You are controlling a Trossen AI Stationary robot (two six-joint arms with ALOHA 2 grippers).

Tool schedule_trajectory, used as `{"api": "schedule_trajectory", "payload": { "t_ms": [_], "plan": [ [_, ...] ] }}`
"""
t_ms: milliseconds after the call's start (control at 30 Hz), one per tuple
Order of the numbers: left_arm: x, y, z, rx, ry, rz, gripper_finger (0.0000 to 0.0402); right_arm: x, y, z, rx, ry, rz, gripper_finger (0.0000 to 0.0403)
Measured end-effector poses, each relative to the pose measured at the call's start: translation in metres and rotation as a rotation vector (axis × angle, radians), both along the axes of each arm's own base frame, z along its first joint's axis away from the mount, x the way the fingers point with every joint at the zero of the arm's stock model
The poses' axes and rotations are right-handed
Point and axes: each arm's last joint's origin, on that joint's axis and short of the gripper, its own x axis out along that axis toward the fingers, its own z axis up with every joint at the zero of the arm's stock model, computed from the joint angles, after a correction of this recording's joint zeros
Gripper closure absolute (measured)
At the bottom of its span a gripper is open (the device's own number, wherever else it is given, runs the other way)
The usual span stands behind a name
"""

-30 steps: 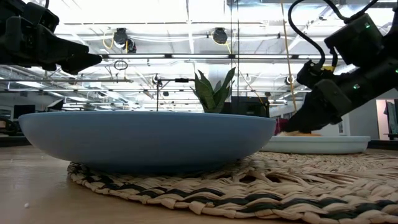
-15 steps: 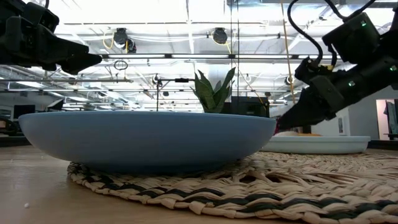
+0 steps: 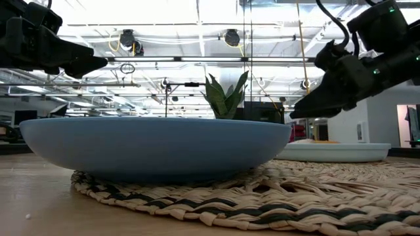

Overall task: Pick & Place donuts
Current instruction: Put the large light blue donut on the blue plate

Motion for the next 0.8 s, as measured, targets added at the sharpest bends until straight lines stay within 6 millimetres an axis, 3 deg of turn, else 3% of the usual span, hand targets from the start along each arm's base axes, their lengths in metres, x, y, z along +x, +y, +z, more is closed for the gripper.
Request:
{"api": "schedule_trajectory", "payload": {
  "t_ms": [333,800],
  "plan": [
    [0.000,0.000,0.000,0.000,0.000,0.000,0.0096,-0.019,-0.002,0.014,-0.014,0.030,0.029,0.0161],
    [0.000,0.000,0.000,0.000,0.000,0.000,0.0096,-0.045,-0.005,0.034,-0.102,-0.071,0.052,0.0161]
  ]
}}
